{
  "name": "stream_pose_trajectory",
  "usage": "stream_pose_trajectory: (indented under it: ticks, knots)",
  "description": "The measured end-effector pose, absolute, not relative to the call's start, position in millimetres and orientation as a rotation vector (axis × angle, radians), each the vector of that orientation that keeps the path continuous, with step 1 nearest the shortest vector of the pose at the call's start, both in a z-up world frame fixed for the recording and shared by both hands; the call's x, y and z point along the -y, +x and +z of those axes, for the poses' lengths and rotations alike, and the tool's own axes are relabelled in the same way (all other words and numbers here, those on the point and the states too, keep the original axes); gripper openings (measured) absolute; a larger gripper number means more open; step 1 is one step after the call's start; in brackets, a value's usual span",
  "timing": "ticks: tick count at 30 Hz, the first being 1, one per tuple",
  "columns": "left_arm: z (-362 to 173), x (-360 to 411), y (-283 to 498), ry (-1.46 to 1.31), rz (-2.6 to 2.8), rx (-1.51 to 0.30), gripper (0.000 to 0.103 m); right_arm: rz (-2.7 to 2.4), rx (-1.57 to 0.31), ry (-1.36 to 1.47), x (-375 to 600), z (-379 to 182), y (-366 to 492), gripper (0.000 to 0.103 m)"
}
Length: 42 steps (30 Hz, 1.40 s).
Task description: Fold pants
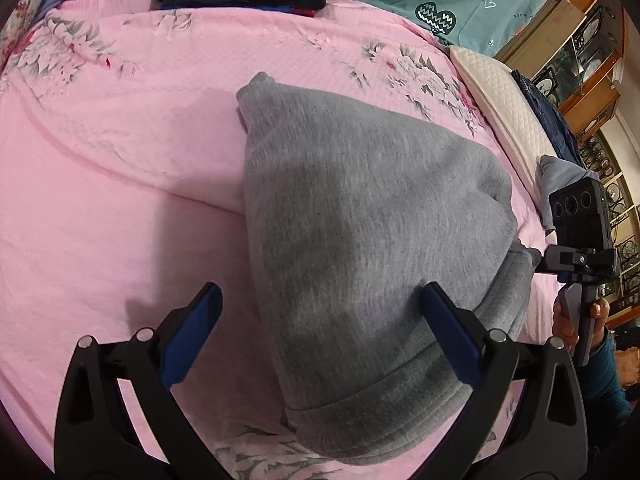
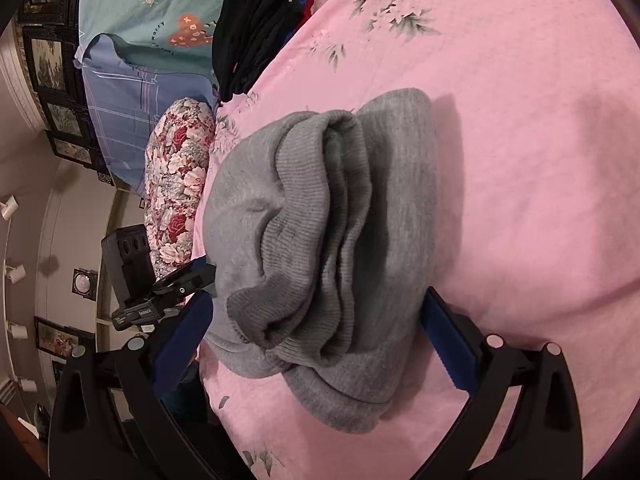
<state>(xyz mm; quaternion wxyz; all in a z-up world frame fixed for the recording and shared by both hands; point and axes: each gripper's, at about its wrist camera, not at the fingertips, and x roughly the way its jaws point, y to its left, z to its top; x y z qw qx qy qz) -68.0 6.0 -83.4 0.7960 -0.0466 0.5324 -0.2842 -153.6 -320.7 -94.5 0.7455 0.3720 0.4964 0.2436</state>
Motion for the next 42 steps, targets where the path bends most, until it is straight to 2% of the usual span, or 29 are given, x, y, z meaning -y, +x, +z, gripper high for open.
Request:
stream_pose_trajectory:
  ticks: [9,21,25,26,27,28,39,42]
  knots:
    - [-99.2,-13.4,-55.9,-0.197,-0.671,-1.236,0.101,0.622,-1.224,0.771,323.9,-94.1,-173.8,0.102]
    - [-101.1,-21.7,-49.8,-0.291,-0.715,-1.261,0.101,0.694,-1.096,0.898,306.3,-98.2,-154.7,0.101]
    - [-100.0,-7.2,-48.1,-0.243,-0.72,-1.248,0.101,0.657,-1.086,0.829,307.2,-101.6,-157.6,0.074]
    - [-99.6,-4.0,-48.5,-0.226,-0.718,-1.246,0.101,0.656,-1.081,0.79,305.9,-100.5,-158.5,0.069]
    - [-99.2,-3.2,-49.0,-0.216,-0.718,-1.244,0.101,0.656,-1.077,0.683,301.7,-96.1,-160.3,0.061]
    - [-99.1,-2.0,-48.7,-0.211,-0.721,-1.244,0.101,0.656,-1.081,0.616,298.3,-94.1,-162.7,0.058]
    - [-105.9,15.4,-44.0,-0.319,-0.837,-1.22,0.1,0.709,-1.098,0.65,311.6,-106.9,-164.3,0.057]
    - [-105.8,11.1,-44.4,-0.323,-0.826,-1.217,0.09,0.696,-1.092,0.667,311.1,-104.5,-165.9,0.059]
